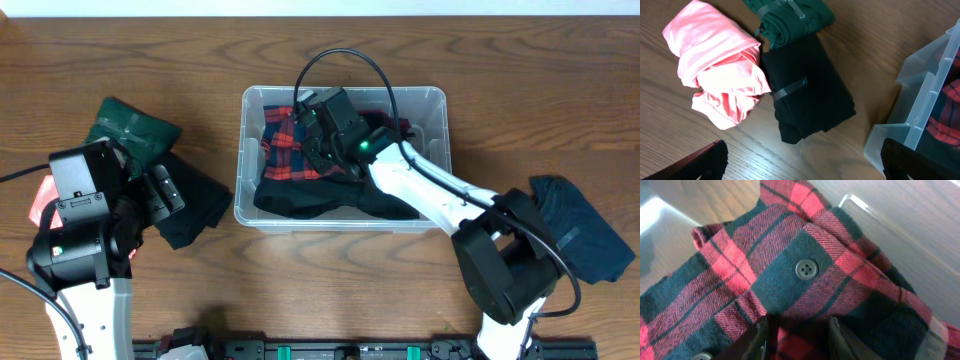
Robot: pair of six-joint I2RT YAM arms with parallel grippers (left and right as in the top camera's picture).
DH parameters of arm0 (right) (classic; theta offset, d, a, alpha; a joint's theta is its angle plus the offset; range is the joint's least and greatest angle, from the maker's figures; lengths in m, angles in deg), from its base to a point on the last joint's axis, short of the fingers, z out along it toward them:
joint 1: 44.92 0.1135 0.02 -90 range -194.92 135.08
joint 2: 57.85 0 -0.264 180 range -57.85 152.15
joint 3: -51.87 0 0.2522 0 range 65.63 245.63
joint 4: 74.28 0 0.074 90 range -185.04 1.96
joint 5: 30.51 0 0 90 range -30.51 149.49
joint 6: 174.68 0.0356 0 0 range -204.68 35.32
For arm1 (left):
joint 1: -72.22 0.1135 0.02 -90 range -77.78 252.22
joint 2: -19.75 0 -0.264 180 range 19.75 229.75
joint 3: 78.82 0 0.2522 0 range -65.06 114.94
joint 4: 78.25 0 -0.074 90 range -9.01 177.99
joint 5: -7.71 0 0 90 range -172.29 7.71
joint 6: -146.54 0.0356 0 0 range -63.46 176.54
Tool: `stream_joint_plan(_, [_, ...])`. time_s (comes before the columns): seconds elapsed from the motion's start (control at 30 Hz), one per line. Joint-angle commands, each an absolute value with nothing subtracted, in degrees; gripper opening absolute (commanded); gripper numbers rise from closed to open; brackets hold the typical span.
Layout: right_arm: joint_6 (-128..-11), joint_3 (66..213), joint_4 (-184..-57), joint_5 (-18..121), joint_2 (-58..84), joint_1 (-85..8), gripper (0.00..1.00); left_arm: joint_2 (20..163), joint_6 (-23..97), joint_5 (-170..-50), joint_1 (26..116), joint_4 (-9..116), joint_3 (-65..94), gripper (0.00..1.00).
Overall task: Pack container
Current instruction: 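Carry the red plaid shirt into the bin and release it, then grasp the dark navy garment on the right with the right gripper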
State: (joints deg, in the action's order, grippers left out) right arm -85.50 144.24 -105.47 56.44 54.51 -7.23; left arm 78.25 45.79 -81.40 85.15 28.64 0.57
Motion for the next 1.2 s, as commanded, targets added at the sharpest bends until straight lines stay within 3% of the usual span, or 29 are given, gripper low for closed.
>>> stream_joint_plan(0.0, [-84.51, 143.28, -107.63, 56.42, 56.63, -6.66, 0.40, 78.09, 45.03, -80.53, 85.39, 28.64, 1.81, 0.98])
stream_joint_plan(0.13, [-84.54, 143.67, -108.20, 62.63, 49.96, -7.03, 0.47, 78.09, 45.03, -80.53, 85.39, 28.64, 1.81, 0.98])
stream_joint_plan(0.33, [-84.45, 143.67, -112.29, 77.25, 32.63, -10.68, 0.99, 78.09, 45.03, -80.53, 85.39, 28.66, 1.81, 0.98])
stream_joint_plan(0.47, [-77.98, 143.67, -121.90, 85.64, 25.02, -17.54, 0.99, 78.09, 45.03, -80.53, 85.39, 28.66, 1.81, 0.98])
stream_joint_plan(0.77, [-47.34, 139.71, -156.07, 87.41, 22.79, -39.99, 0.99, 78.09, 45.03, -80.53, 85.39, 28.71, 1.81, 0.98])
stream_joint_plan(0.93, [-43.53, 127.39, -149.64, 88.00, 22.84, -49.54, 0.99, 78.09, 45.03, -80.55, 85.39, 28.68, 1.81, 0.98])
stream_joint_plan(1.17, [-53.17, 112.98, -128.22, 88.00, 24.65, -57.69, 0.99, 78.09, 45.03, -80.55, 85.39, 28.66, 1.81, 0.98])
